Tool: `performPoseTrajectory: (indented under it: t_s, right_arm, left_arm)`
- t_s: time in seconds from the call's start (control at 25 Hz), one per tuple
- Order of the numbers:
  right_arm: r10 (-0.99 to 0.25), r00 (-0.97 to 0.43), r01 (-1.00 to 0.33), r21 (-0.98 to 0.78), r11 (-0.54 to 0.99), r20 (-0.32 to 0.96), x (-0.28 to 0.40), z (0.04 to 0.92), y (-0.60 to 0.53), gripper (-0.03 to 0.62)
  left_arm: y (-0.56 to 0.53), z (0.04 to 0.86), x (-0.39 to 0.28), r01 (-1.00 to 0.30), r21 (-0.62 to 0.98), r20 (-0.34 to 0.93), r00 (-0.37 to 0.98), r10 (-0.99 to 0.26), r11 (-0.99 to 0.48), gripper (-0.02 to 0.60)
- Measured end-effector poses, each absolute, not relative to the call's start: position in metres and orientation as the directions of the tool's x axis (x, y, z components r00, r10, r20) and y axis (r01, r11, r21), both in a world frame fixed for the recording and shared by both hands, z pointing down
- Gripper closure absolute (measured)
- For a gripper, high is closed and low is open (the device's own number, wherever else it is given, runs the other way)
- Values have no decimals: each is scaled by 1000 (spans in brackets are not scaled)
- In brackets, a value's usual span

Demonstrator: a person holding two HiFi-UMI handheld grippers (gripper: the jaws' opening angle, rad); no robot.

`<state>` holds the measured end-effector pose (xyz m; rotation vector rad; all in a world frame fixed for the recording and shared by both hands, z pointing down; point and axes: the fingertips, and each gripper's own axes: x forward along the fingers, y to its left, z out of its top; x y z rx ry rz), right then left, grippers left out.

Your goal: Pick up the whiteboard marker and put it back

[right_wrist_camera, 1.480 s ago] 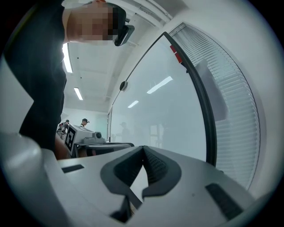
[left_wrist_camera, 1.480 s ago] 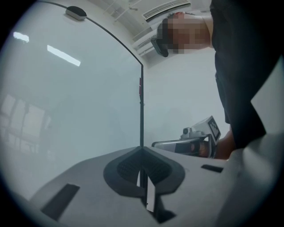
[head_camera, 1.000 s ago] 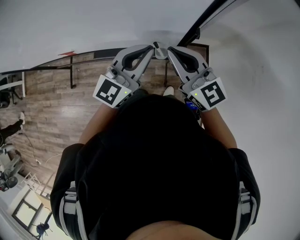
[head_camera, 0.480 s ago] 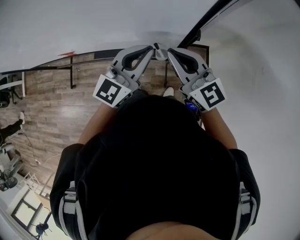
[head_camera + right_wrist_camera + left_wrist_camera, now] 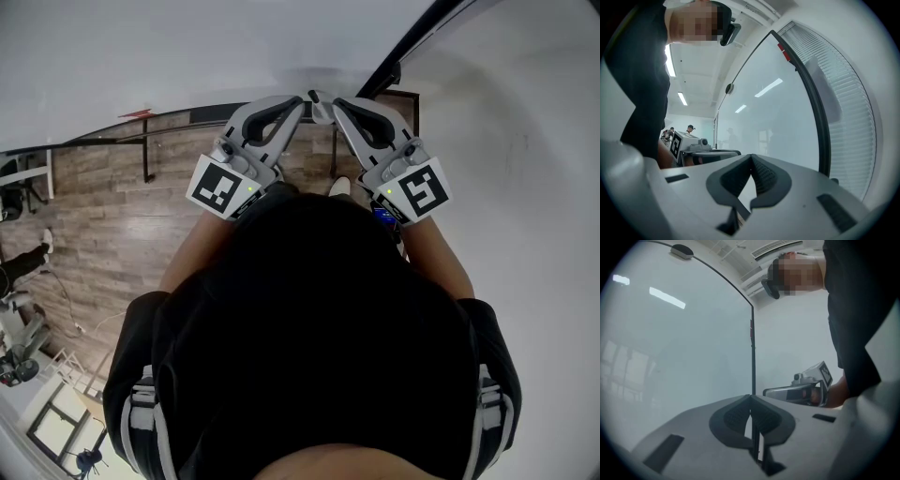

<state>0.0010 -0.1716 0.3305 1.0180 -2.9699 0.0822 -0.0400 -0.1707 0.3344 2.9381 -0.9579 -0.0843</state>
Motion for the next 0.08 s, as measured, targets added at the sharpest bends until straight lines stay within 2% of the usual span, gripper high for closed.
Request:
performPoseTrajectory:
  t_s: [0.08]
  right_arm:
    - [-612,-791,-612,-51,789,31,0,332,-170,594]
  left_arm:
    - [-170,327,-40,-584,64,-75,806,-587,-809,577]
